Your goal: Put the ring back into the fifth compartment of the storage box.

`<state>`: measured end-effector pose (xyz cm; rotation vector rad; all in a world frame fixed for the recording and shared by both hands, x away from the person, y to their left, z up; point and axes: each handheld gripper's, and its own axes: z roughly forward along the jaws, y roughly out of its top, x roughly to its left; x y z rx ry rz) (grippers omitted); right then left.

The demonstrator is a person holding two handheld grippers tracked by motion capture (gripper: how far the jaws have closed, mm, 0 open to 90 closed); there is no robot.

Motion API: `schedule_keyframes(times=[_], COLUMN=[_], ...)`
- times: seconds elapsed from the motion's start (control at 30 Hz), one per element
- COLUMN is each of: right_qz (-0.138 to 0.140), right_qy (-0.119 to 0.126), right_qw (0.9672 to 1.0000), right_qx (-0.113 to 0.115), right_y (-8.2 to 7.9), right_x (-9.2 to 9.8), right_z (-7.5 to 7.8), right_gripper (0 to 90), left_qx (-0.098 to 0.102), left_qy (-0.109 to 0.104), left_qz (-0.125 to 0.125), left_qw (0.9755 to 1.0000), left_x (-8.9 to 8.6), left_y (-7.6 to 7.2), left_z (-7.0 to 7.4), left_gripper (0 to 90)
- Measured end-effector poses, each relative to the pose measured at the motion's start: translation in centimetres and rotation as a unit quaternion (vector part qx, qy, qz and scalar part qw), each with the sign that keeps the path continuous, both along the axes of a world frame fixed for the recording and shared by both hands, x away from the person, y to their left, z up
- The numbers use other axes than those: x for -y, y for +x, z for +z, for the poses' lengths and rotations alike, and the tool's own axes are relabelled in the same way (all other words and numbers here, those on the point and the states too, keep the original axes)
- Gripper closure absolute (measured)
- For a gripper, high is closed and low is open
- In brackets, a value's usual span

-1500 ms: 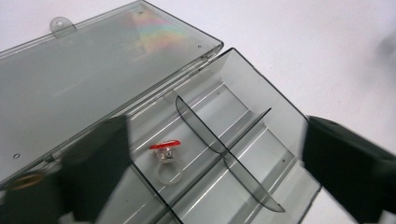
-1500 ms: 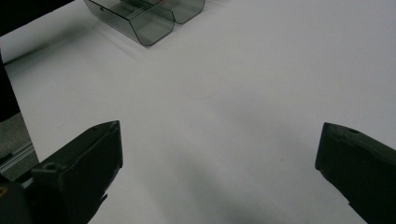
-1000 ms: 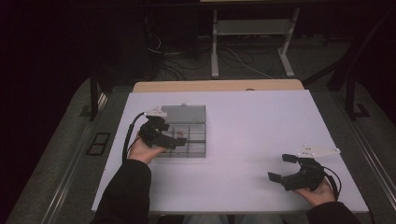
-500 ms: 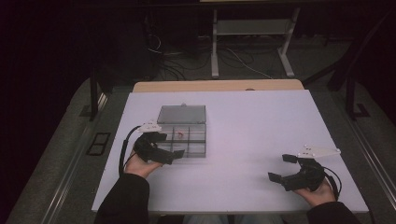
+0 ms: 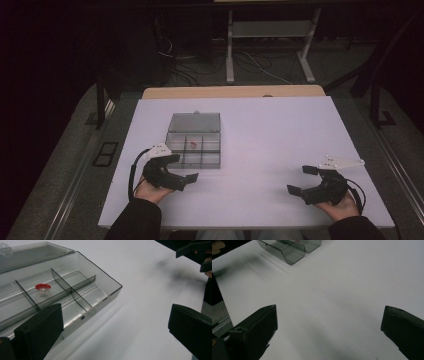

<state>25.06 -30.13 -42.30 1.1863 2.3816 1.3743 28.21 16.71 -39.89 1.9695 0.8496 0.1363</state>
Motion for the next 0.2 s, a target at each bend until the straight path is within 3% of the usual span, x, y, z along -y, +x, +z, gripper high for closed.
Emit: schedule_keyframes(times=[0.2], right_qz=[-0.001], right_qy=[0.001], right_qw=[1.0000], right_qx=[0.001], right_y=[-0.02], right_x=[0.06], right_z=[-0.02], right_gripper=[0.2], left_qx=[0.005], left_qy=[-0.005], left_qz=[-0.003], left_qw=[1.0000], left_x=[0.15], left_y=[-0.90], left_z=[-0.90], left_gripper=[0.0])
